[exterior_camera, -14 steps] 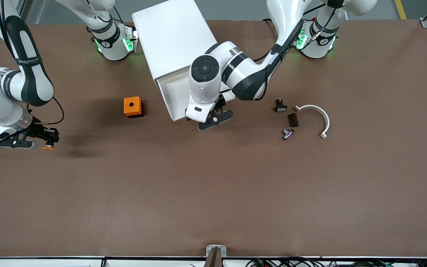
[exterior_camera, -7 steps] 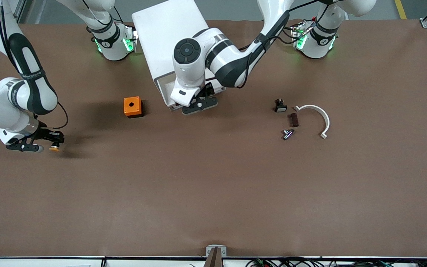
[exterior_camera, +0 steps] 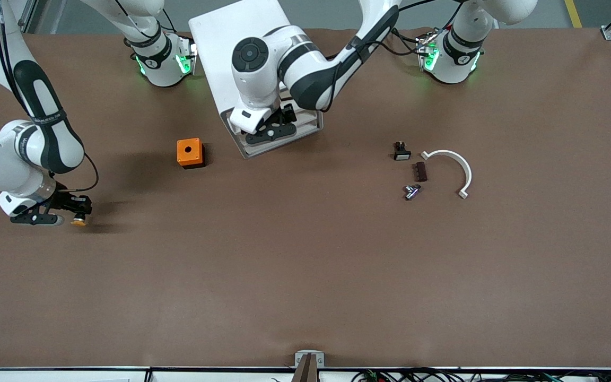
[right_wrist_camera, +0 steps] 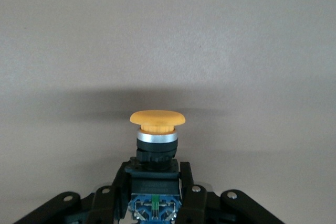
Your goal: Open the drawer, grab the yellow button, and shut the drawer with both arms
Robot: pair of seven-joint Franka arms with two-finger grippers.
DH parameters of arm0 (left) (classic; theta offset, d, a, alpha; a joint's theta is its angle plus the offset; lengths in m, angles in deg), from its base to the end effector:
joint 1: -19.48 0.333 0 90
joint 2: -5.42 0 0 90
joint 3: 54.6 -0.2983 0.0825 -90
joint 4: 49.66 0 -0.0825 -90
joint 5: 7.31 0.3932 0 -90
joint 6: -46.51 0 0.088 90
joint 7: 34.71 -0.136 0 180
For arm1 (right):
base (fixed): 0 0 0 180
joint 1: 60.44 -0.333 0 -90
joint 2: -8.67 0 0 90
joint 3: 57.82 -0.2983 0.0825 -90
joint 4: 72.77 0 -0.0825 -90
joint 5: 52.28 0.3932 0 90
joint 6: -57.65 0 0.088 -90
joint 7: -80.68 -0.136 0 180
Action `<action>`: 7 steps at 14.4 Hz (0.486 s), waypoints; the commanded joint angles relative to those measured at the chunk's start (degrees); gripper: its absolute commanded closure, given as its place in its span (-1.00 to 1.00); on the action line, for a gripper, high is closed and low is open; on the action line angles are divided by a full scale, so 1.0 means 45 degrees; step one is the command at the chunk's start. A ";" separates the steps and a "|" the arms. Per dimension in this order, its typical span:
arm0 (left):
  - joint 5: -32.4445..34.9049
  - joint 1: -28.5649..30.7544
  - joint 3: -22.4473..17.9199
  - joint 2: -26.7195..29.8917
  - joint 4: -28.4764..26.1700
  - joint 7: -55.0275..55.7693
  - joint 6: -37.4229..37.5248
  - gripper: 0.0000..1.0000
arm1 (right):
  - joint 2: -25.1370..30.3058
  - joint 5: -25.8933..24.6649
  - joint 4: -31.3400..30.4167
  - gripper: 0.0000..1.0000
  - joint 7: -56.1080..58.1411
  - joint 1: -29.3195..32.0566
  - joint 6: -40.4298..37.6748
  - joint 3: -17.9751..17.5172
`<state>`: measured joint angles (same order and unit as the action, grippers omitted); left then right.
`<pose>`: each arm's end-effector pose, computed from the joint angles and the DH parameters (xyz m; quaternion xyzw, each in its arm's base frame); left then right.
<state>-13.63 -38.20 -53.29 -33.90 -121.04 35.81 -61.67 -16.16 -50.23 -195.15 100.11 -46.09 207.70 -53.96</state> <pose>0.3705 -0.6314 0.3108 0.9907 0.1209 -0.0629 0.0055 0.5478 -0.1821 0.1523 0.9997 -0.0012 0.0226 0.0127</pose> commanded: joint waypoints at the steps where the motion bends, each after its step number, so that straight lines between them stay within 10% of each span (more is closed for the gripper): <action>1: 0.0037 -0.0289 -0.0019 -0.0188 -0.0017 0.0132 0.0017 -1.00 | -0.0341 0.0189 0.0223 1.00 0.0488 0.0345 0.0327 -0.0234; 3: 0.0037 -0.0308 -0.0019 -0.0188 -0.0017 0.0132 0.0017 -1.00 | -0.0419 0.0208 0.0223 1.00 0.0468 0.0384 0.0327 -0.0234; 5: 0.0017 -0.0328 -0.0019 -0.0208 -0.0017 0.0132 0.0017 -1.00 | -0.0420 0.0228 0.0262 -0.99 0.0352 0.0443 0.0327 -0.0234; 7: 0.0017 -0.0426 -0.0019 -0.0227 -0.0017 0.0132 0.0017 -1.00 | -0.0303 0.0228 0.0437 -1.00 0.0332 0.0365 -0.0003 -0.0253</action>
<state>-13.63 -38.92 -53.30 -34.69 -121.05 35.82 -61.72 -17.64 -50.11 -194.74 100.58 -45.59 209.12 -53.95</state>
